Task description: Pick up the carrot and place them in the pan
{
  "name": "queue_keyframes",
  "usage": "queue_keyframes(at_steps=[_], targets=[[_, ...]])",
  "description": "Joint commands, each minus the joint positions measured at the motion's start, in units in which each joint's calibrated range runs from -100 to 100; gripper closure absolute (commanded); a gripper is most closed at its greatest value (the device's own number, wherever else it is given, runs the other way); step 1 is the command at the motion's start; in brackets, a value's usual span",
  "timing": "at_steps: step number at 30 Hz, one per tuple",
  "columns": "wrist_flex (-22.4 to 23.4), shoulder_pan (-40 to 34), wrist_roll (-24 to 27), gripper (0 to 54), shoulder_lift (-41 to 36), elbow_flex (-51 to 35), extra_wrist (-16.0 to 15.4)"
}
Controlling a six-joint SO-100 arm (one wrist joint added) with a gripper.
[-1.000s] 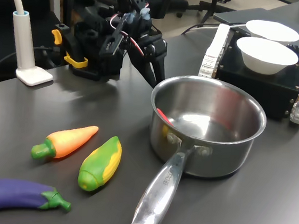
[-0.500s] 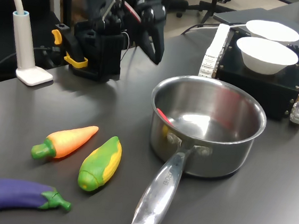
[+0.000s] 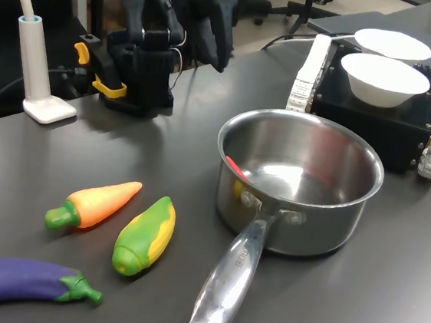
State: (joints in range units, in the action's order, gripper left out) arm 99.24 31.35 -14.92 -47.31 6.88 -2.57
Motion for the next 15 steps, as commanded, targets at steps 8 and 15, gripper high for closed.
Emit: queue_keyframes(at_steps=[8,15], targets=[[0.68,13.03,-3.32,51.4,14.20,-19.19,-3.06],[0.68,18.19,-5.18,45.8,21.96,-24.19,-3.23]])
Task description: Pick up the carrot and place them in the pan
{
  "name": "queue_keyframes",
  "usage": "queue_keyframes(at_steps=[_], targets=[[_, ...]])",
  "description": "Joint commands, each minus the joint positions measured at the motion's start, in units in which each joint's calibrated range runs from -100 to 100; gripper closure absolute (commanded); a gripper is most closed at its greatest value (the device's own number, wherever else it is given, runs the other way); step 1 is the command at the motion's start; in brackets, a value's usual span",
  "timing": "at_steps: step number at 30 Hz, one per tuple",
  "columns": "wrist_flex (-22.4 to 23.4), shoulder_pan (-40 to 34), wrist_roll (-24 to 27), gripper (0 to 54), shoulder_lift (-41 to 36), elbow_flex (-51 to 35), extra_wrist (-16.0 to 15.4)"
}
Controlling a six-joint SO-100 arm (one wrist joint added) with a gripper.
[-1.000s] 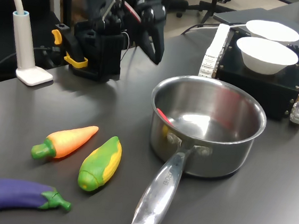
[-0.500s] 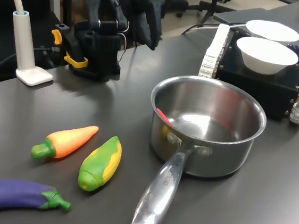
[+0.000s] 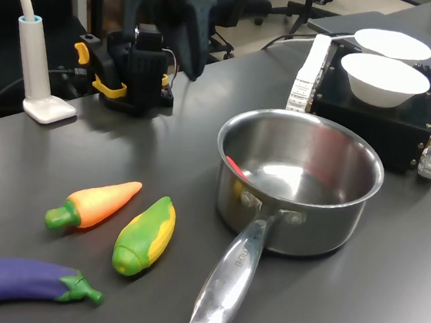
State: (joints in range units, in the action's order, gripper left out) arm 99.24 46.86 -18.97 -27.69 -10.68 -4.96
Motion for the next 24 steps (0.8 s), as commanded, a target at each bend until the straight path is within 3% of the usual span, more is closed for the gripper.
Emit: queue_keyframes(at_steps=[1,8,24], targets=[[0.68,3.36,-1.37,44.5,3.19,-7.27,-0.84],[0.68,8.07,-3.96,36.8,8.17,-9.27,-0.67],[0.76,20.57,-11.62,29.8,12.38,-1.91,-0.25]])
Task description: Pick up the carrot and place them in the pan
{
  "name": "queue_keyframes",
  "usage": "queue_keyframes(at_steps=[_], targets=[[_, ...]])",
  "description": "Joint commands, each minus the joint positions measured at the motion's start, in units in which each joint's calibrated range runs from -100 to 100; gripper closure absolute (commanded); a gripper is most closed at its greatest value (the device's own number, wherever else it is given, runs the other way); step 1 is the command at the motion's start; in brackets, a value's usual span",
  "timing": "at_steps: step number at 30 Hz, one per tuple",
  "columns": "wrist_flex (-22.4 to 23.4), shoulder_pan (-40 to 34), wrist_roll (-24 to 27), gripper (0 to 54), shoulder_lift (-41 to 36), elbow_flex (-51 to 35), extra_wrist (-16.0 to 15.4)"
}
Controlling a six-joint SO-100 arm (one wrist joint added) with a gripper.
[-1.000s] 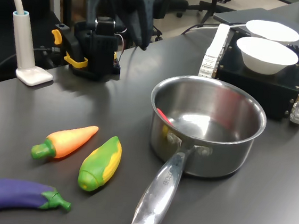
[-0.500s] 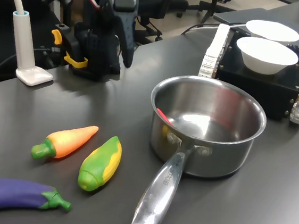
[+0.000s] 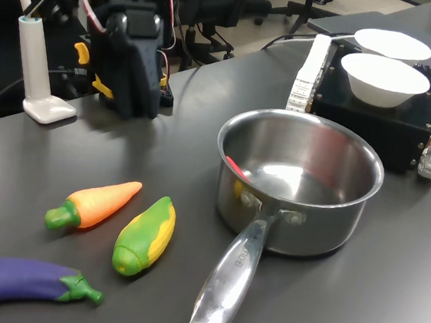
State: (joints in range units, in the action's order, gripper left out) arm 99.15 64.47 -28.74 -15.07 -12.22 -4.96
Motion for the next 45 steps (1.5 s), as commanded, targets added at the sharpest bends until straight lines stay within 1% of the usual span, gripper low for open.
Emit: queue_keyframes(at_steps=[1,8,16,22,25,29,33,45], targets=[[0.85,3.54,-2.44,29.2,-0.07,0.27,0.00],[0.85,4.46,-4.74,26.3,3.97,3.27,2.94],[0.51,5.26,-6.25,26.3,7.52,3.90,6.14],[-0.51,6.41,-6.64,26.1,12.75,1.36,6.89],[-1.96,6.52,-6.54,26.1,15.28,1.00,7.14],[-5.46,6.29,-6.01,26.1,17.22,1.99,7.40],[-8.02,5.37,-5.32,26.1,18.82,2.54,7.82],[-12.54,1.70,-3.47,26.4,25.15,1.63,9.08]])
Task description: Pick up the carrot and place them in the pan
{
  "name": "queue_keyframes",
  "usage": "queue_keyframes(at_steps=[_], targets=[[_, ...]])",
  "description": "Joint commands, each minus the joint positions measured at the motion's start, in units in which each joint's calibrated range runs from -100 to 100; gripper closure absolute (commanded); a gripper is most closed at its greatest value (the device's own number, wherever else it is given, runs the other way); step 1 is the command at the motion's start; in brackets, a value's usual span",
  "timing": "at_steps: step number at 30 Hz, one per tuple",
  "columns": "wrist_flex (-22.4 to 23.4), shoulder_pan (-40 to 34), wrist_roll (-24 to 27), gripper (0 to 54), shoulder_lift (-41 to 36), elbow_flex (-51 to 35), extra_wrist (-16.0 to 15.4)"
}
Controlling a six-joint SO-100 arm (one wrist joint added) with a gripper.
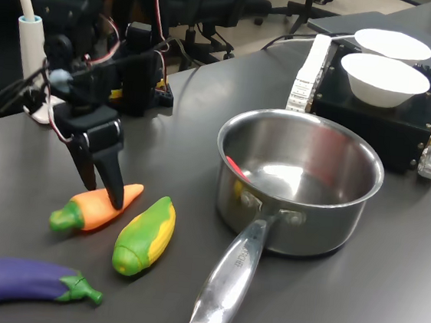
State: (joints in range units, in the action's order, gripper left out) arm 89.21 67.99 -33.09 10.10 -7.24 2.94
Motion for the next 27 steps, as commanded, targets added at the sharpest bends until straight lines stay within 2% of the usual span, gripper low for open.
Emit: queue_keyframes(at_steps=[1,5,7,8,11,14,27], targets=[[-2.85,-2.05,1.07,26.5,0.40,-3.35,1.35],[-3.11,-2.51,1.47,27.3,1.33,-3.35,1.52],[-3.19,-2.62,1.51,29.8,1.41,-3.16,1.52],[-3.53,-2.73,1.76,32.6,1.41,-2.98,1.60],[-3.96,-2.85,2.30,45.3,1.08,-2.44,2.10],[-4.05,-2.96,2.39,53.4,0.32,-1.98,2.19],[-5.50,-3.54,4.20,53.4,-12.67,2.65,1.85]])
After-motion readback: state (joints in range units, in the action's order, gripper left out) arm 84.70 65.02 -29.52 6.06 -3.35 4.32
